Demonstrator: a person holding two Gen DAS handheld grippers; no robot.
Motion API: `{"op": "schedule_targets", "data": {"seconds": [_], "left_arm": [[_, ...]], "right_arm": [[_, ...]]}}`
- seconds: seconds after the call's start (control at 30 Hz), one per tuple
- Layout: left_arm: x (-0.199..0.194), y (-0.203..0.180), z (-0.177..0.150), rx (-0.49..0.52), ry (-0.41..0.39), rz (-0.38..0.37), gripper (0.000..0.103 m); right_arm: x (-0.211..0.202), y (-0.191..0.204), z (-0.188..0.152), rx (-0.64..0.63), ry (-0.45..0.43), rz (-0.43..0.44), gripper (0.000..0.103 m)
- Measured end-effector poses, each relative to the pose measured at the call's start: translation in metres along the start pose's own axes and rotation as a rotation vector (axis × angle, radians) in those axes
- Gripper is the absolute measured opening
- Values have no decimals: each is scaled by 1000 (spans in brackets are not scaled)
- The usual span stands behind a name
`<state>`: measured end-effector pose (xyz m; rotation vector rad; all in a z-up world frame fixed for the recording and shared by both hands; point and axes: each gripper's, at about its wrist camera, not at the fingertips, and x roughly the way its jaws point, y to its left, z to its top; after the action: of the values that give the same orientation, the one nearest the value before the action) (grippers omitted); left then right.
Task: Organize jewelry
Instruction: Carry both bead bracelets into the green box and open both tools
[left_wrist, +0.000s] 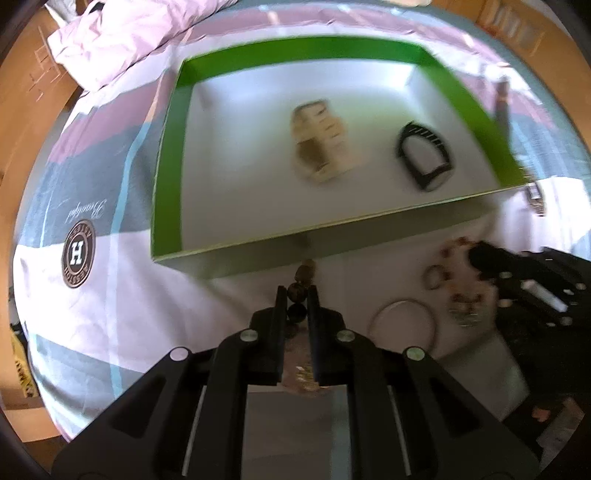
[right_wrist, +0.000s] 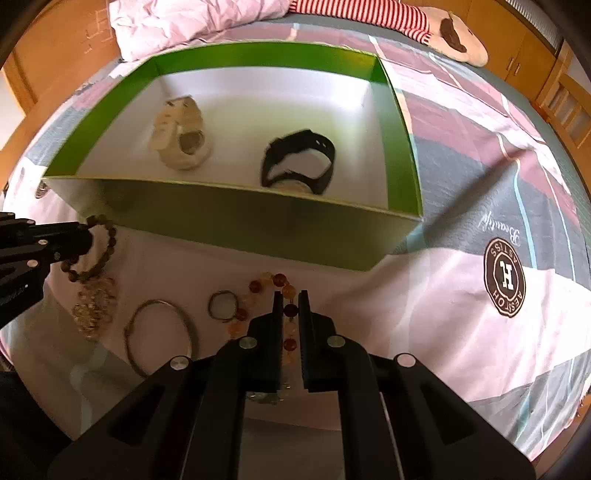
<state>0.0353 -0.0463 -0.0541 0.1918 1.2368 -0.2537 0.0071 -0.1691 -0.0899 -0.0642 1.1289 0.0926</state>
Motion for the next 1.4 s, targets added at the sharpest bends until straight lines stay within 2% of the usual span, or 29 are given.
{"op": "schedule_targets", "data": {"seconds": [0.2,0.33,0.77,0.9,1.0,1.1,1.23,1.4], "left_arm": [[-16,5,-4,-8,-34,-45,11],[-11,25,2,-30,-33,-54,11],[-6,81,3,-180,-1,-69,11],[-9,82,1,-184,-10,-79,11],[-15,73,1,-155,-30,-116,11],[-27,59,2,-113,-65,-183,11],[-48,45,1,-76,-129,-247,11],[-83,28,-1,-20,-280,-336,11]], "right_arm": [[-3,5,3,-13,-9,9,7],[1,4,3,-10,5,6,7],[4,-8,4,3,1,11,7],[2,-10,3,8,-1,16,7],[-7,-10,5,22,-2,61,7],[-27,-8,9,20,-38,111,7],[-63,-2,15,-8,-137,161,7],[-90,-4,18,1,-248,216,8]]}}
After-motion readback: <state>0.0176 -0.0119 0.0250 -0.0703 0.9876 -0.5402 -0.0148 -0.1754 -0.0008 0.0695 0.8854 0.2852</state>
